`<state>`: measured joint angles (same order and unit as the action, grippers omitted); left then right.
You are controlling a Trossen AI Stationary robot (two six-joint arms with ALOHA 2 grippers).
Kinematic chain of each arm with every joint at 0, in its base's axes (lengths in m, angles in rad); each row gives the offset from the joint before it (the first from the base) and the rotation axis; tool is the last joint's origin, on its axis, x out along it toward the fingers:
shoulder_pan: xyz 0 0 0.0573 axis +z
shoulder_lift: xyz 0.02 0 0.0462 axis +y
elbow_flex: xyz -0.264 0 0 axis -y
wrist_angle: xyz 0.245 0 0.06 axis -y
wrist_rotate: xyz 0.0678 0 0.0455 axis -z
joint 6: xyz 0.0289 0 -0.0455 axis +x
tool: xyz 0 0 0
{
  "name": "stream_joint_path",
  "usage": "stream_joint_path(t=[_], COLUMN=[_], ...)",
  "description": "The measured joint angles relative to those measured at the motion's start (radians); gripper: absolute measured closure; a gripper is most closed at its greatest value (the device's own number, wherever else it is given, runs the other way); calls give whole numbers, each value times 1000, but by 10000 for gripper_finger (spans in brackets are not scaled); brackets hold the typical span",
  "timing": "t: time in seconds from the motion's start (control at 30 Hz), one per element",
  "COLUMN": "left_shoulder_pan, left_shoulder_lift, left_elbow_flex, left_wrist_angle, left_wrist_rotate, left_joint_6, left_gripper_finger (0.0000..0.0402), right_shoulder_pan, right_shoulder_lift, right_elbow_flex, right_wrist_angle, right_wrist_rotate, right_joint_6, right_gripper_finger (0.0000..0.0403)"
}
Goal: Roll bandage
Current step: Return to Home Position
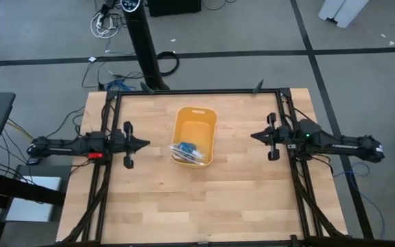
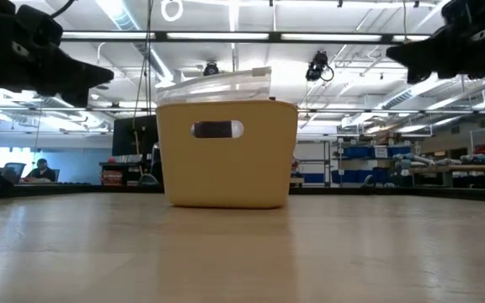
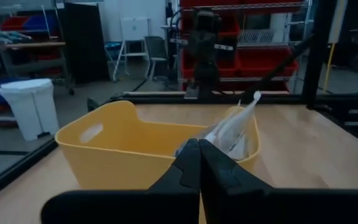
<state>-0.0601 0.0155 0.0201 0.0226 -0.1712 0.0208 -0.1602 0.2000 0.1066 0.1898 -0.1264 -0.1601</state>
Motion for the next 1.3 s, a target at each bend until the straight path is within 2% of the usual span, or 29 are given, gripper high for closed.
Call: stream_joint_path(t=[0.17,0.27,0.37,0.5,0.6,0.73,0.93,1.17,1.3], left_shoulder_pan=[66,74,74,74,75,75,75,75,74], left_shoulder_lift=[0,-3,-6,-6,-6,-6,-6,-5,-2], left_elbow_flex=[0,16,24,24,24,25,25,25,25], left_wrist_angle=[2,-46,-93,-93,-88,-93,-96,-97,-98], left_wrist_rotate=[70,82,52,24,0,23,28,29,31], left_joint_6=[-7,-1,3,23,28,17,0,-1,-5], left_gripper_finger=[400,400,399,397,396,395,395,395,394], right_shoulder_pan=[-21,-11,-1,-3,-18,-31,-31,-32,-31], right_shoulder_lift=[36,-18,-99,-164,-155,-150,-154,-151,-133], right_elbow_flex=[13,23,20,-39,-97,-94,-97,-97,-97], right_wrist_angle=[-36,-69,-112,-35,22,-30,-53,-170,-166], right_wrist_rotate=[-47,-47,-41,-27,-24,-6,32,73,78], right_joint_6=[35,35,25,16,17,72,36,128,144], right_gripper_finger=[403,403,403,403,403,403,402,380,375])
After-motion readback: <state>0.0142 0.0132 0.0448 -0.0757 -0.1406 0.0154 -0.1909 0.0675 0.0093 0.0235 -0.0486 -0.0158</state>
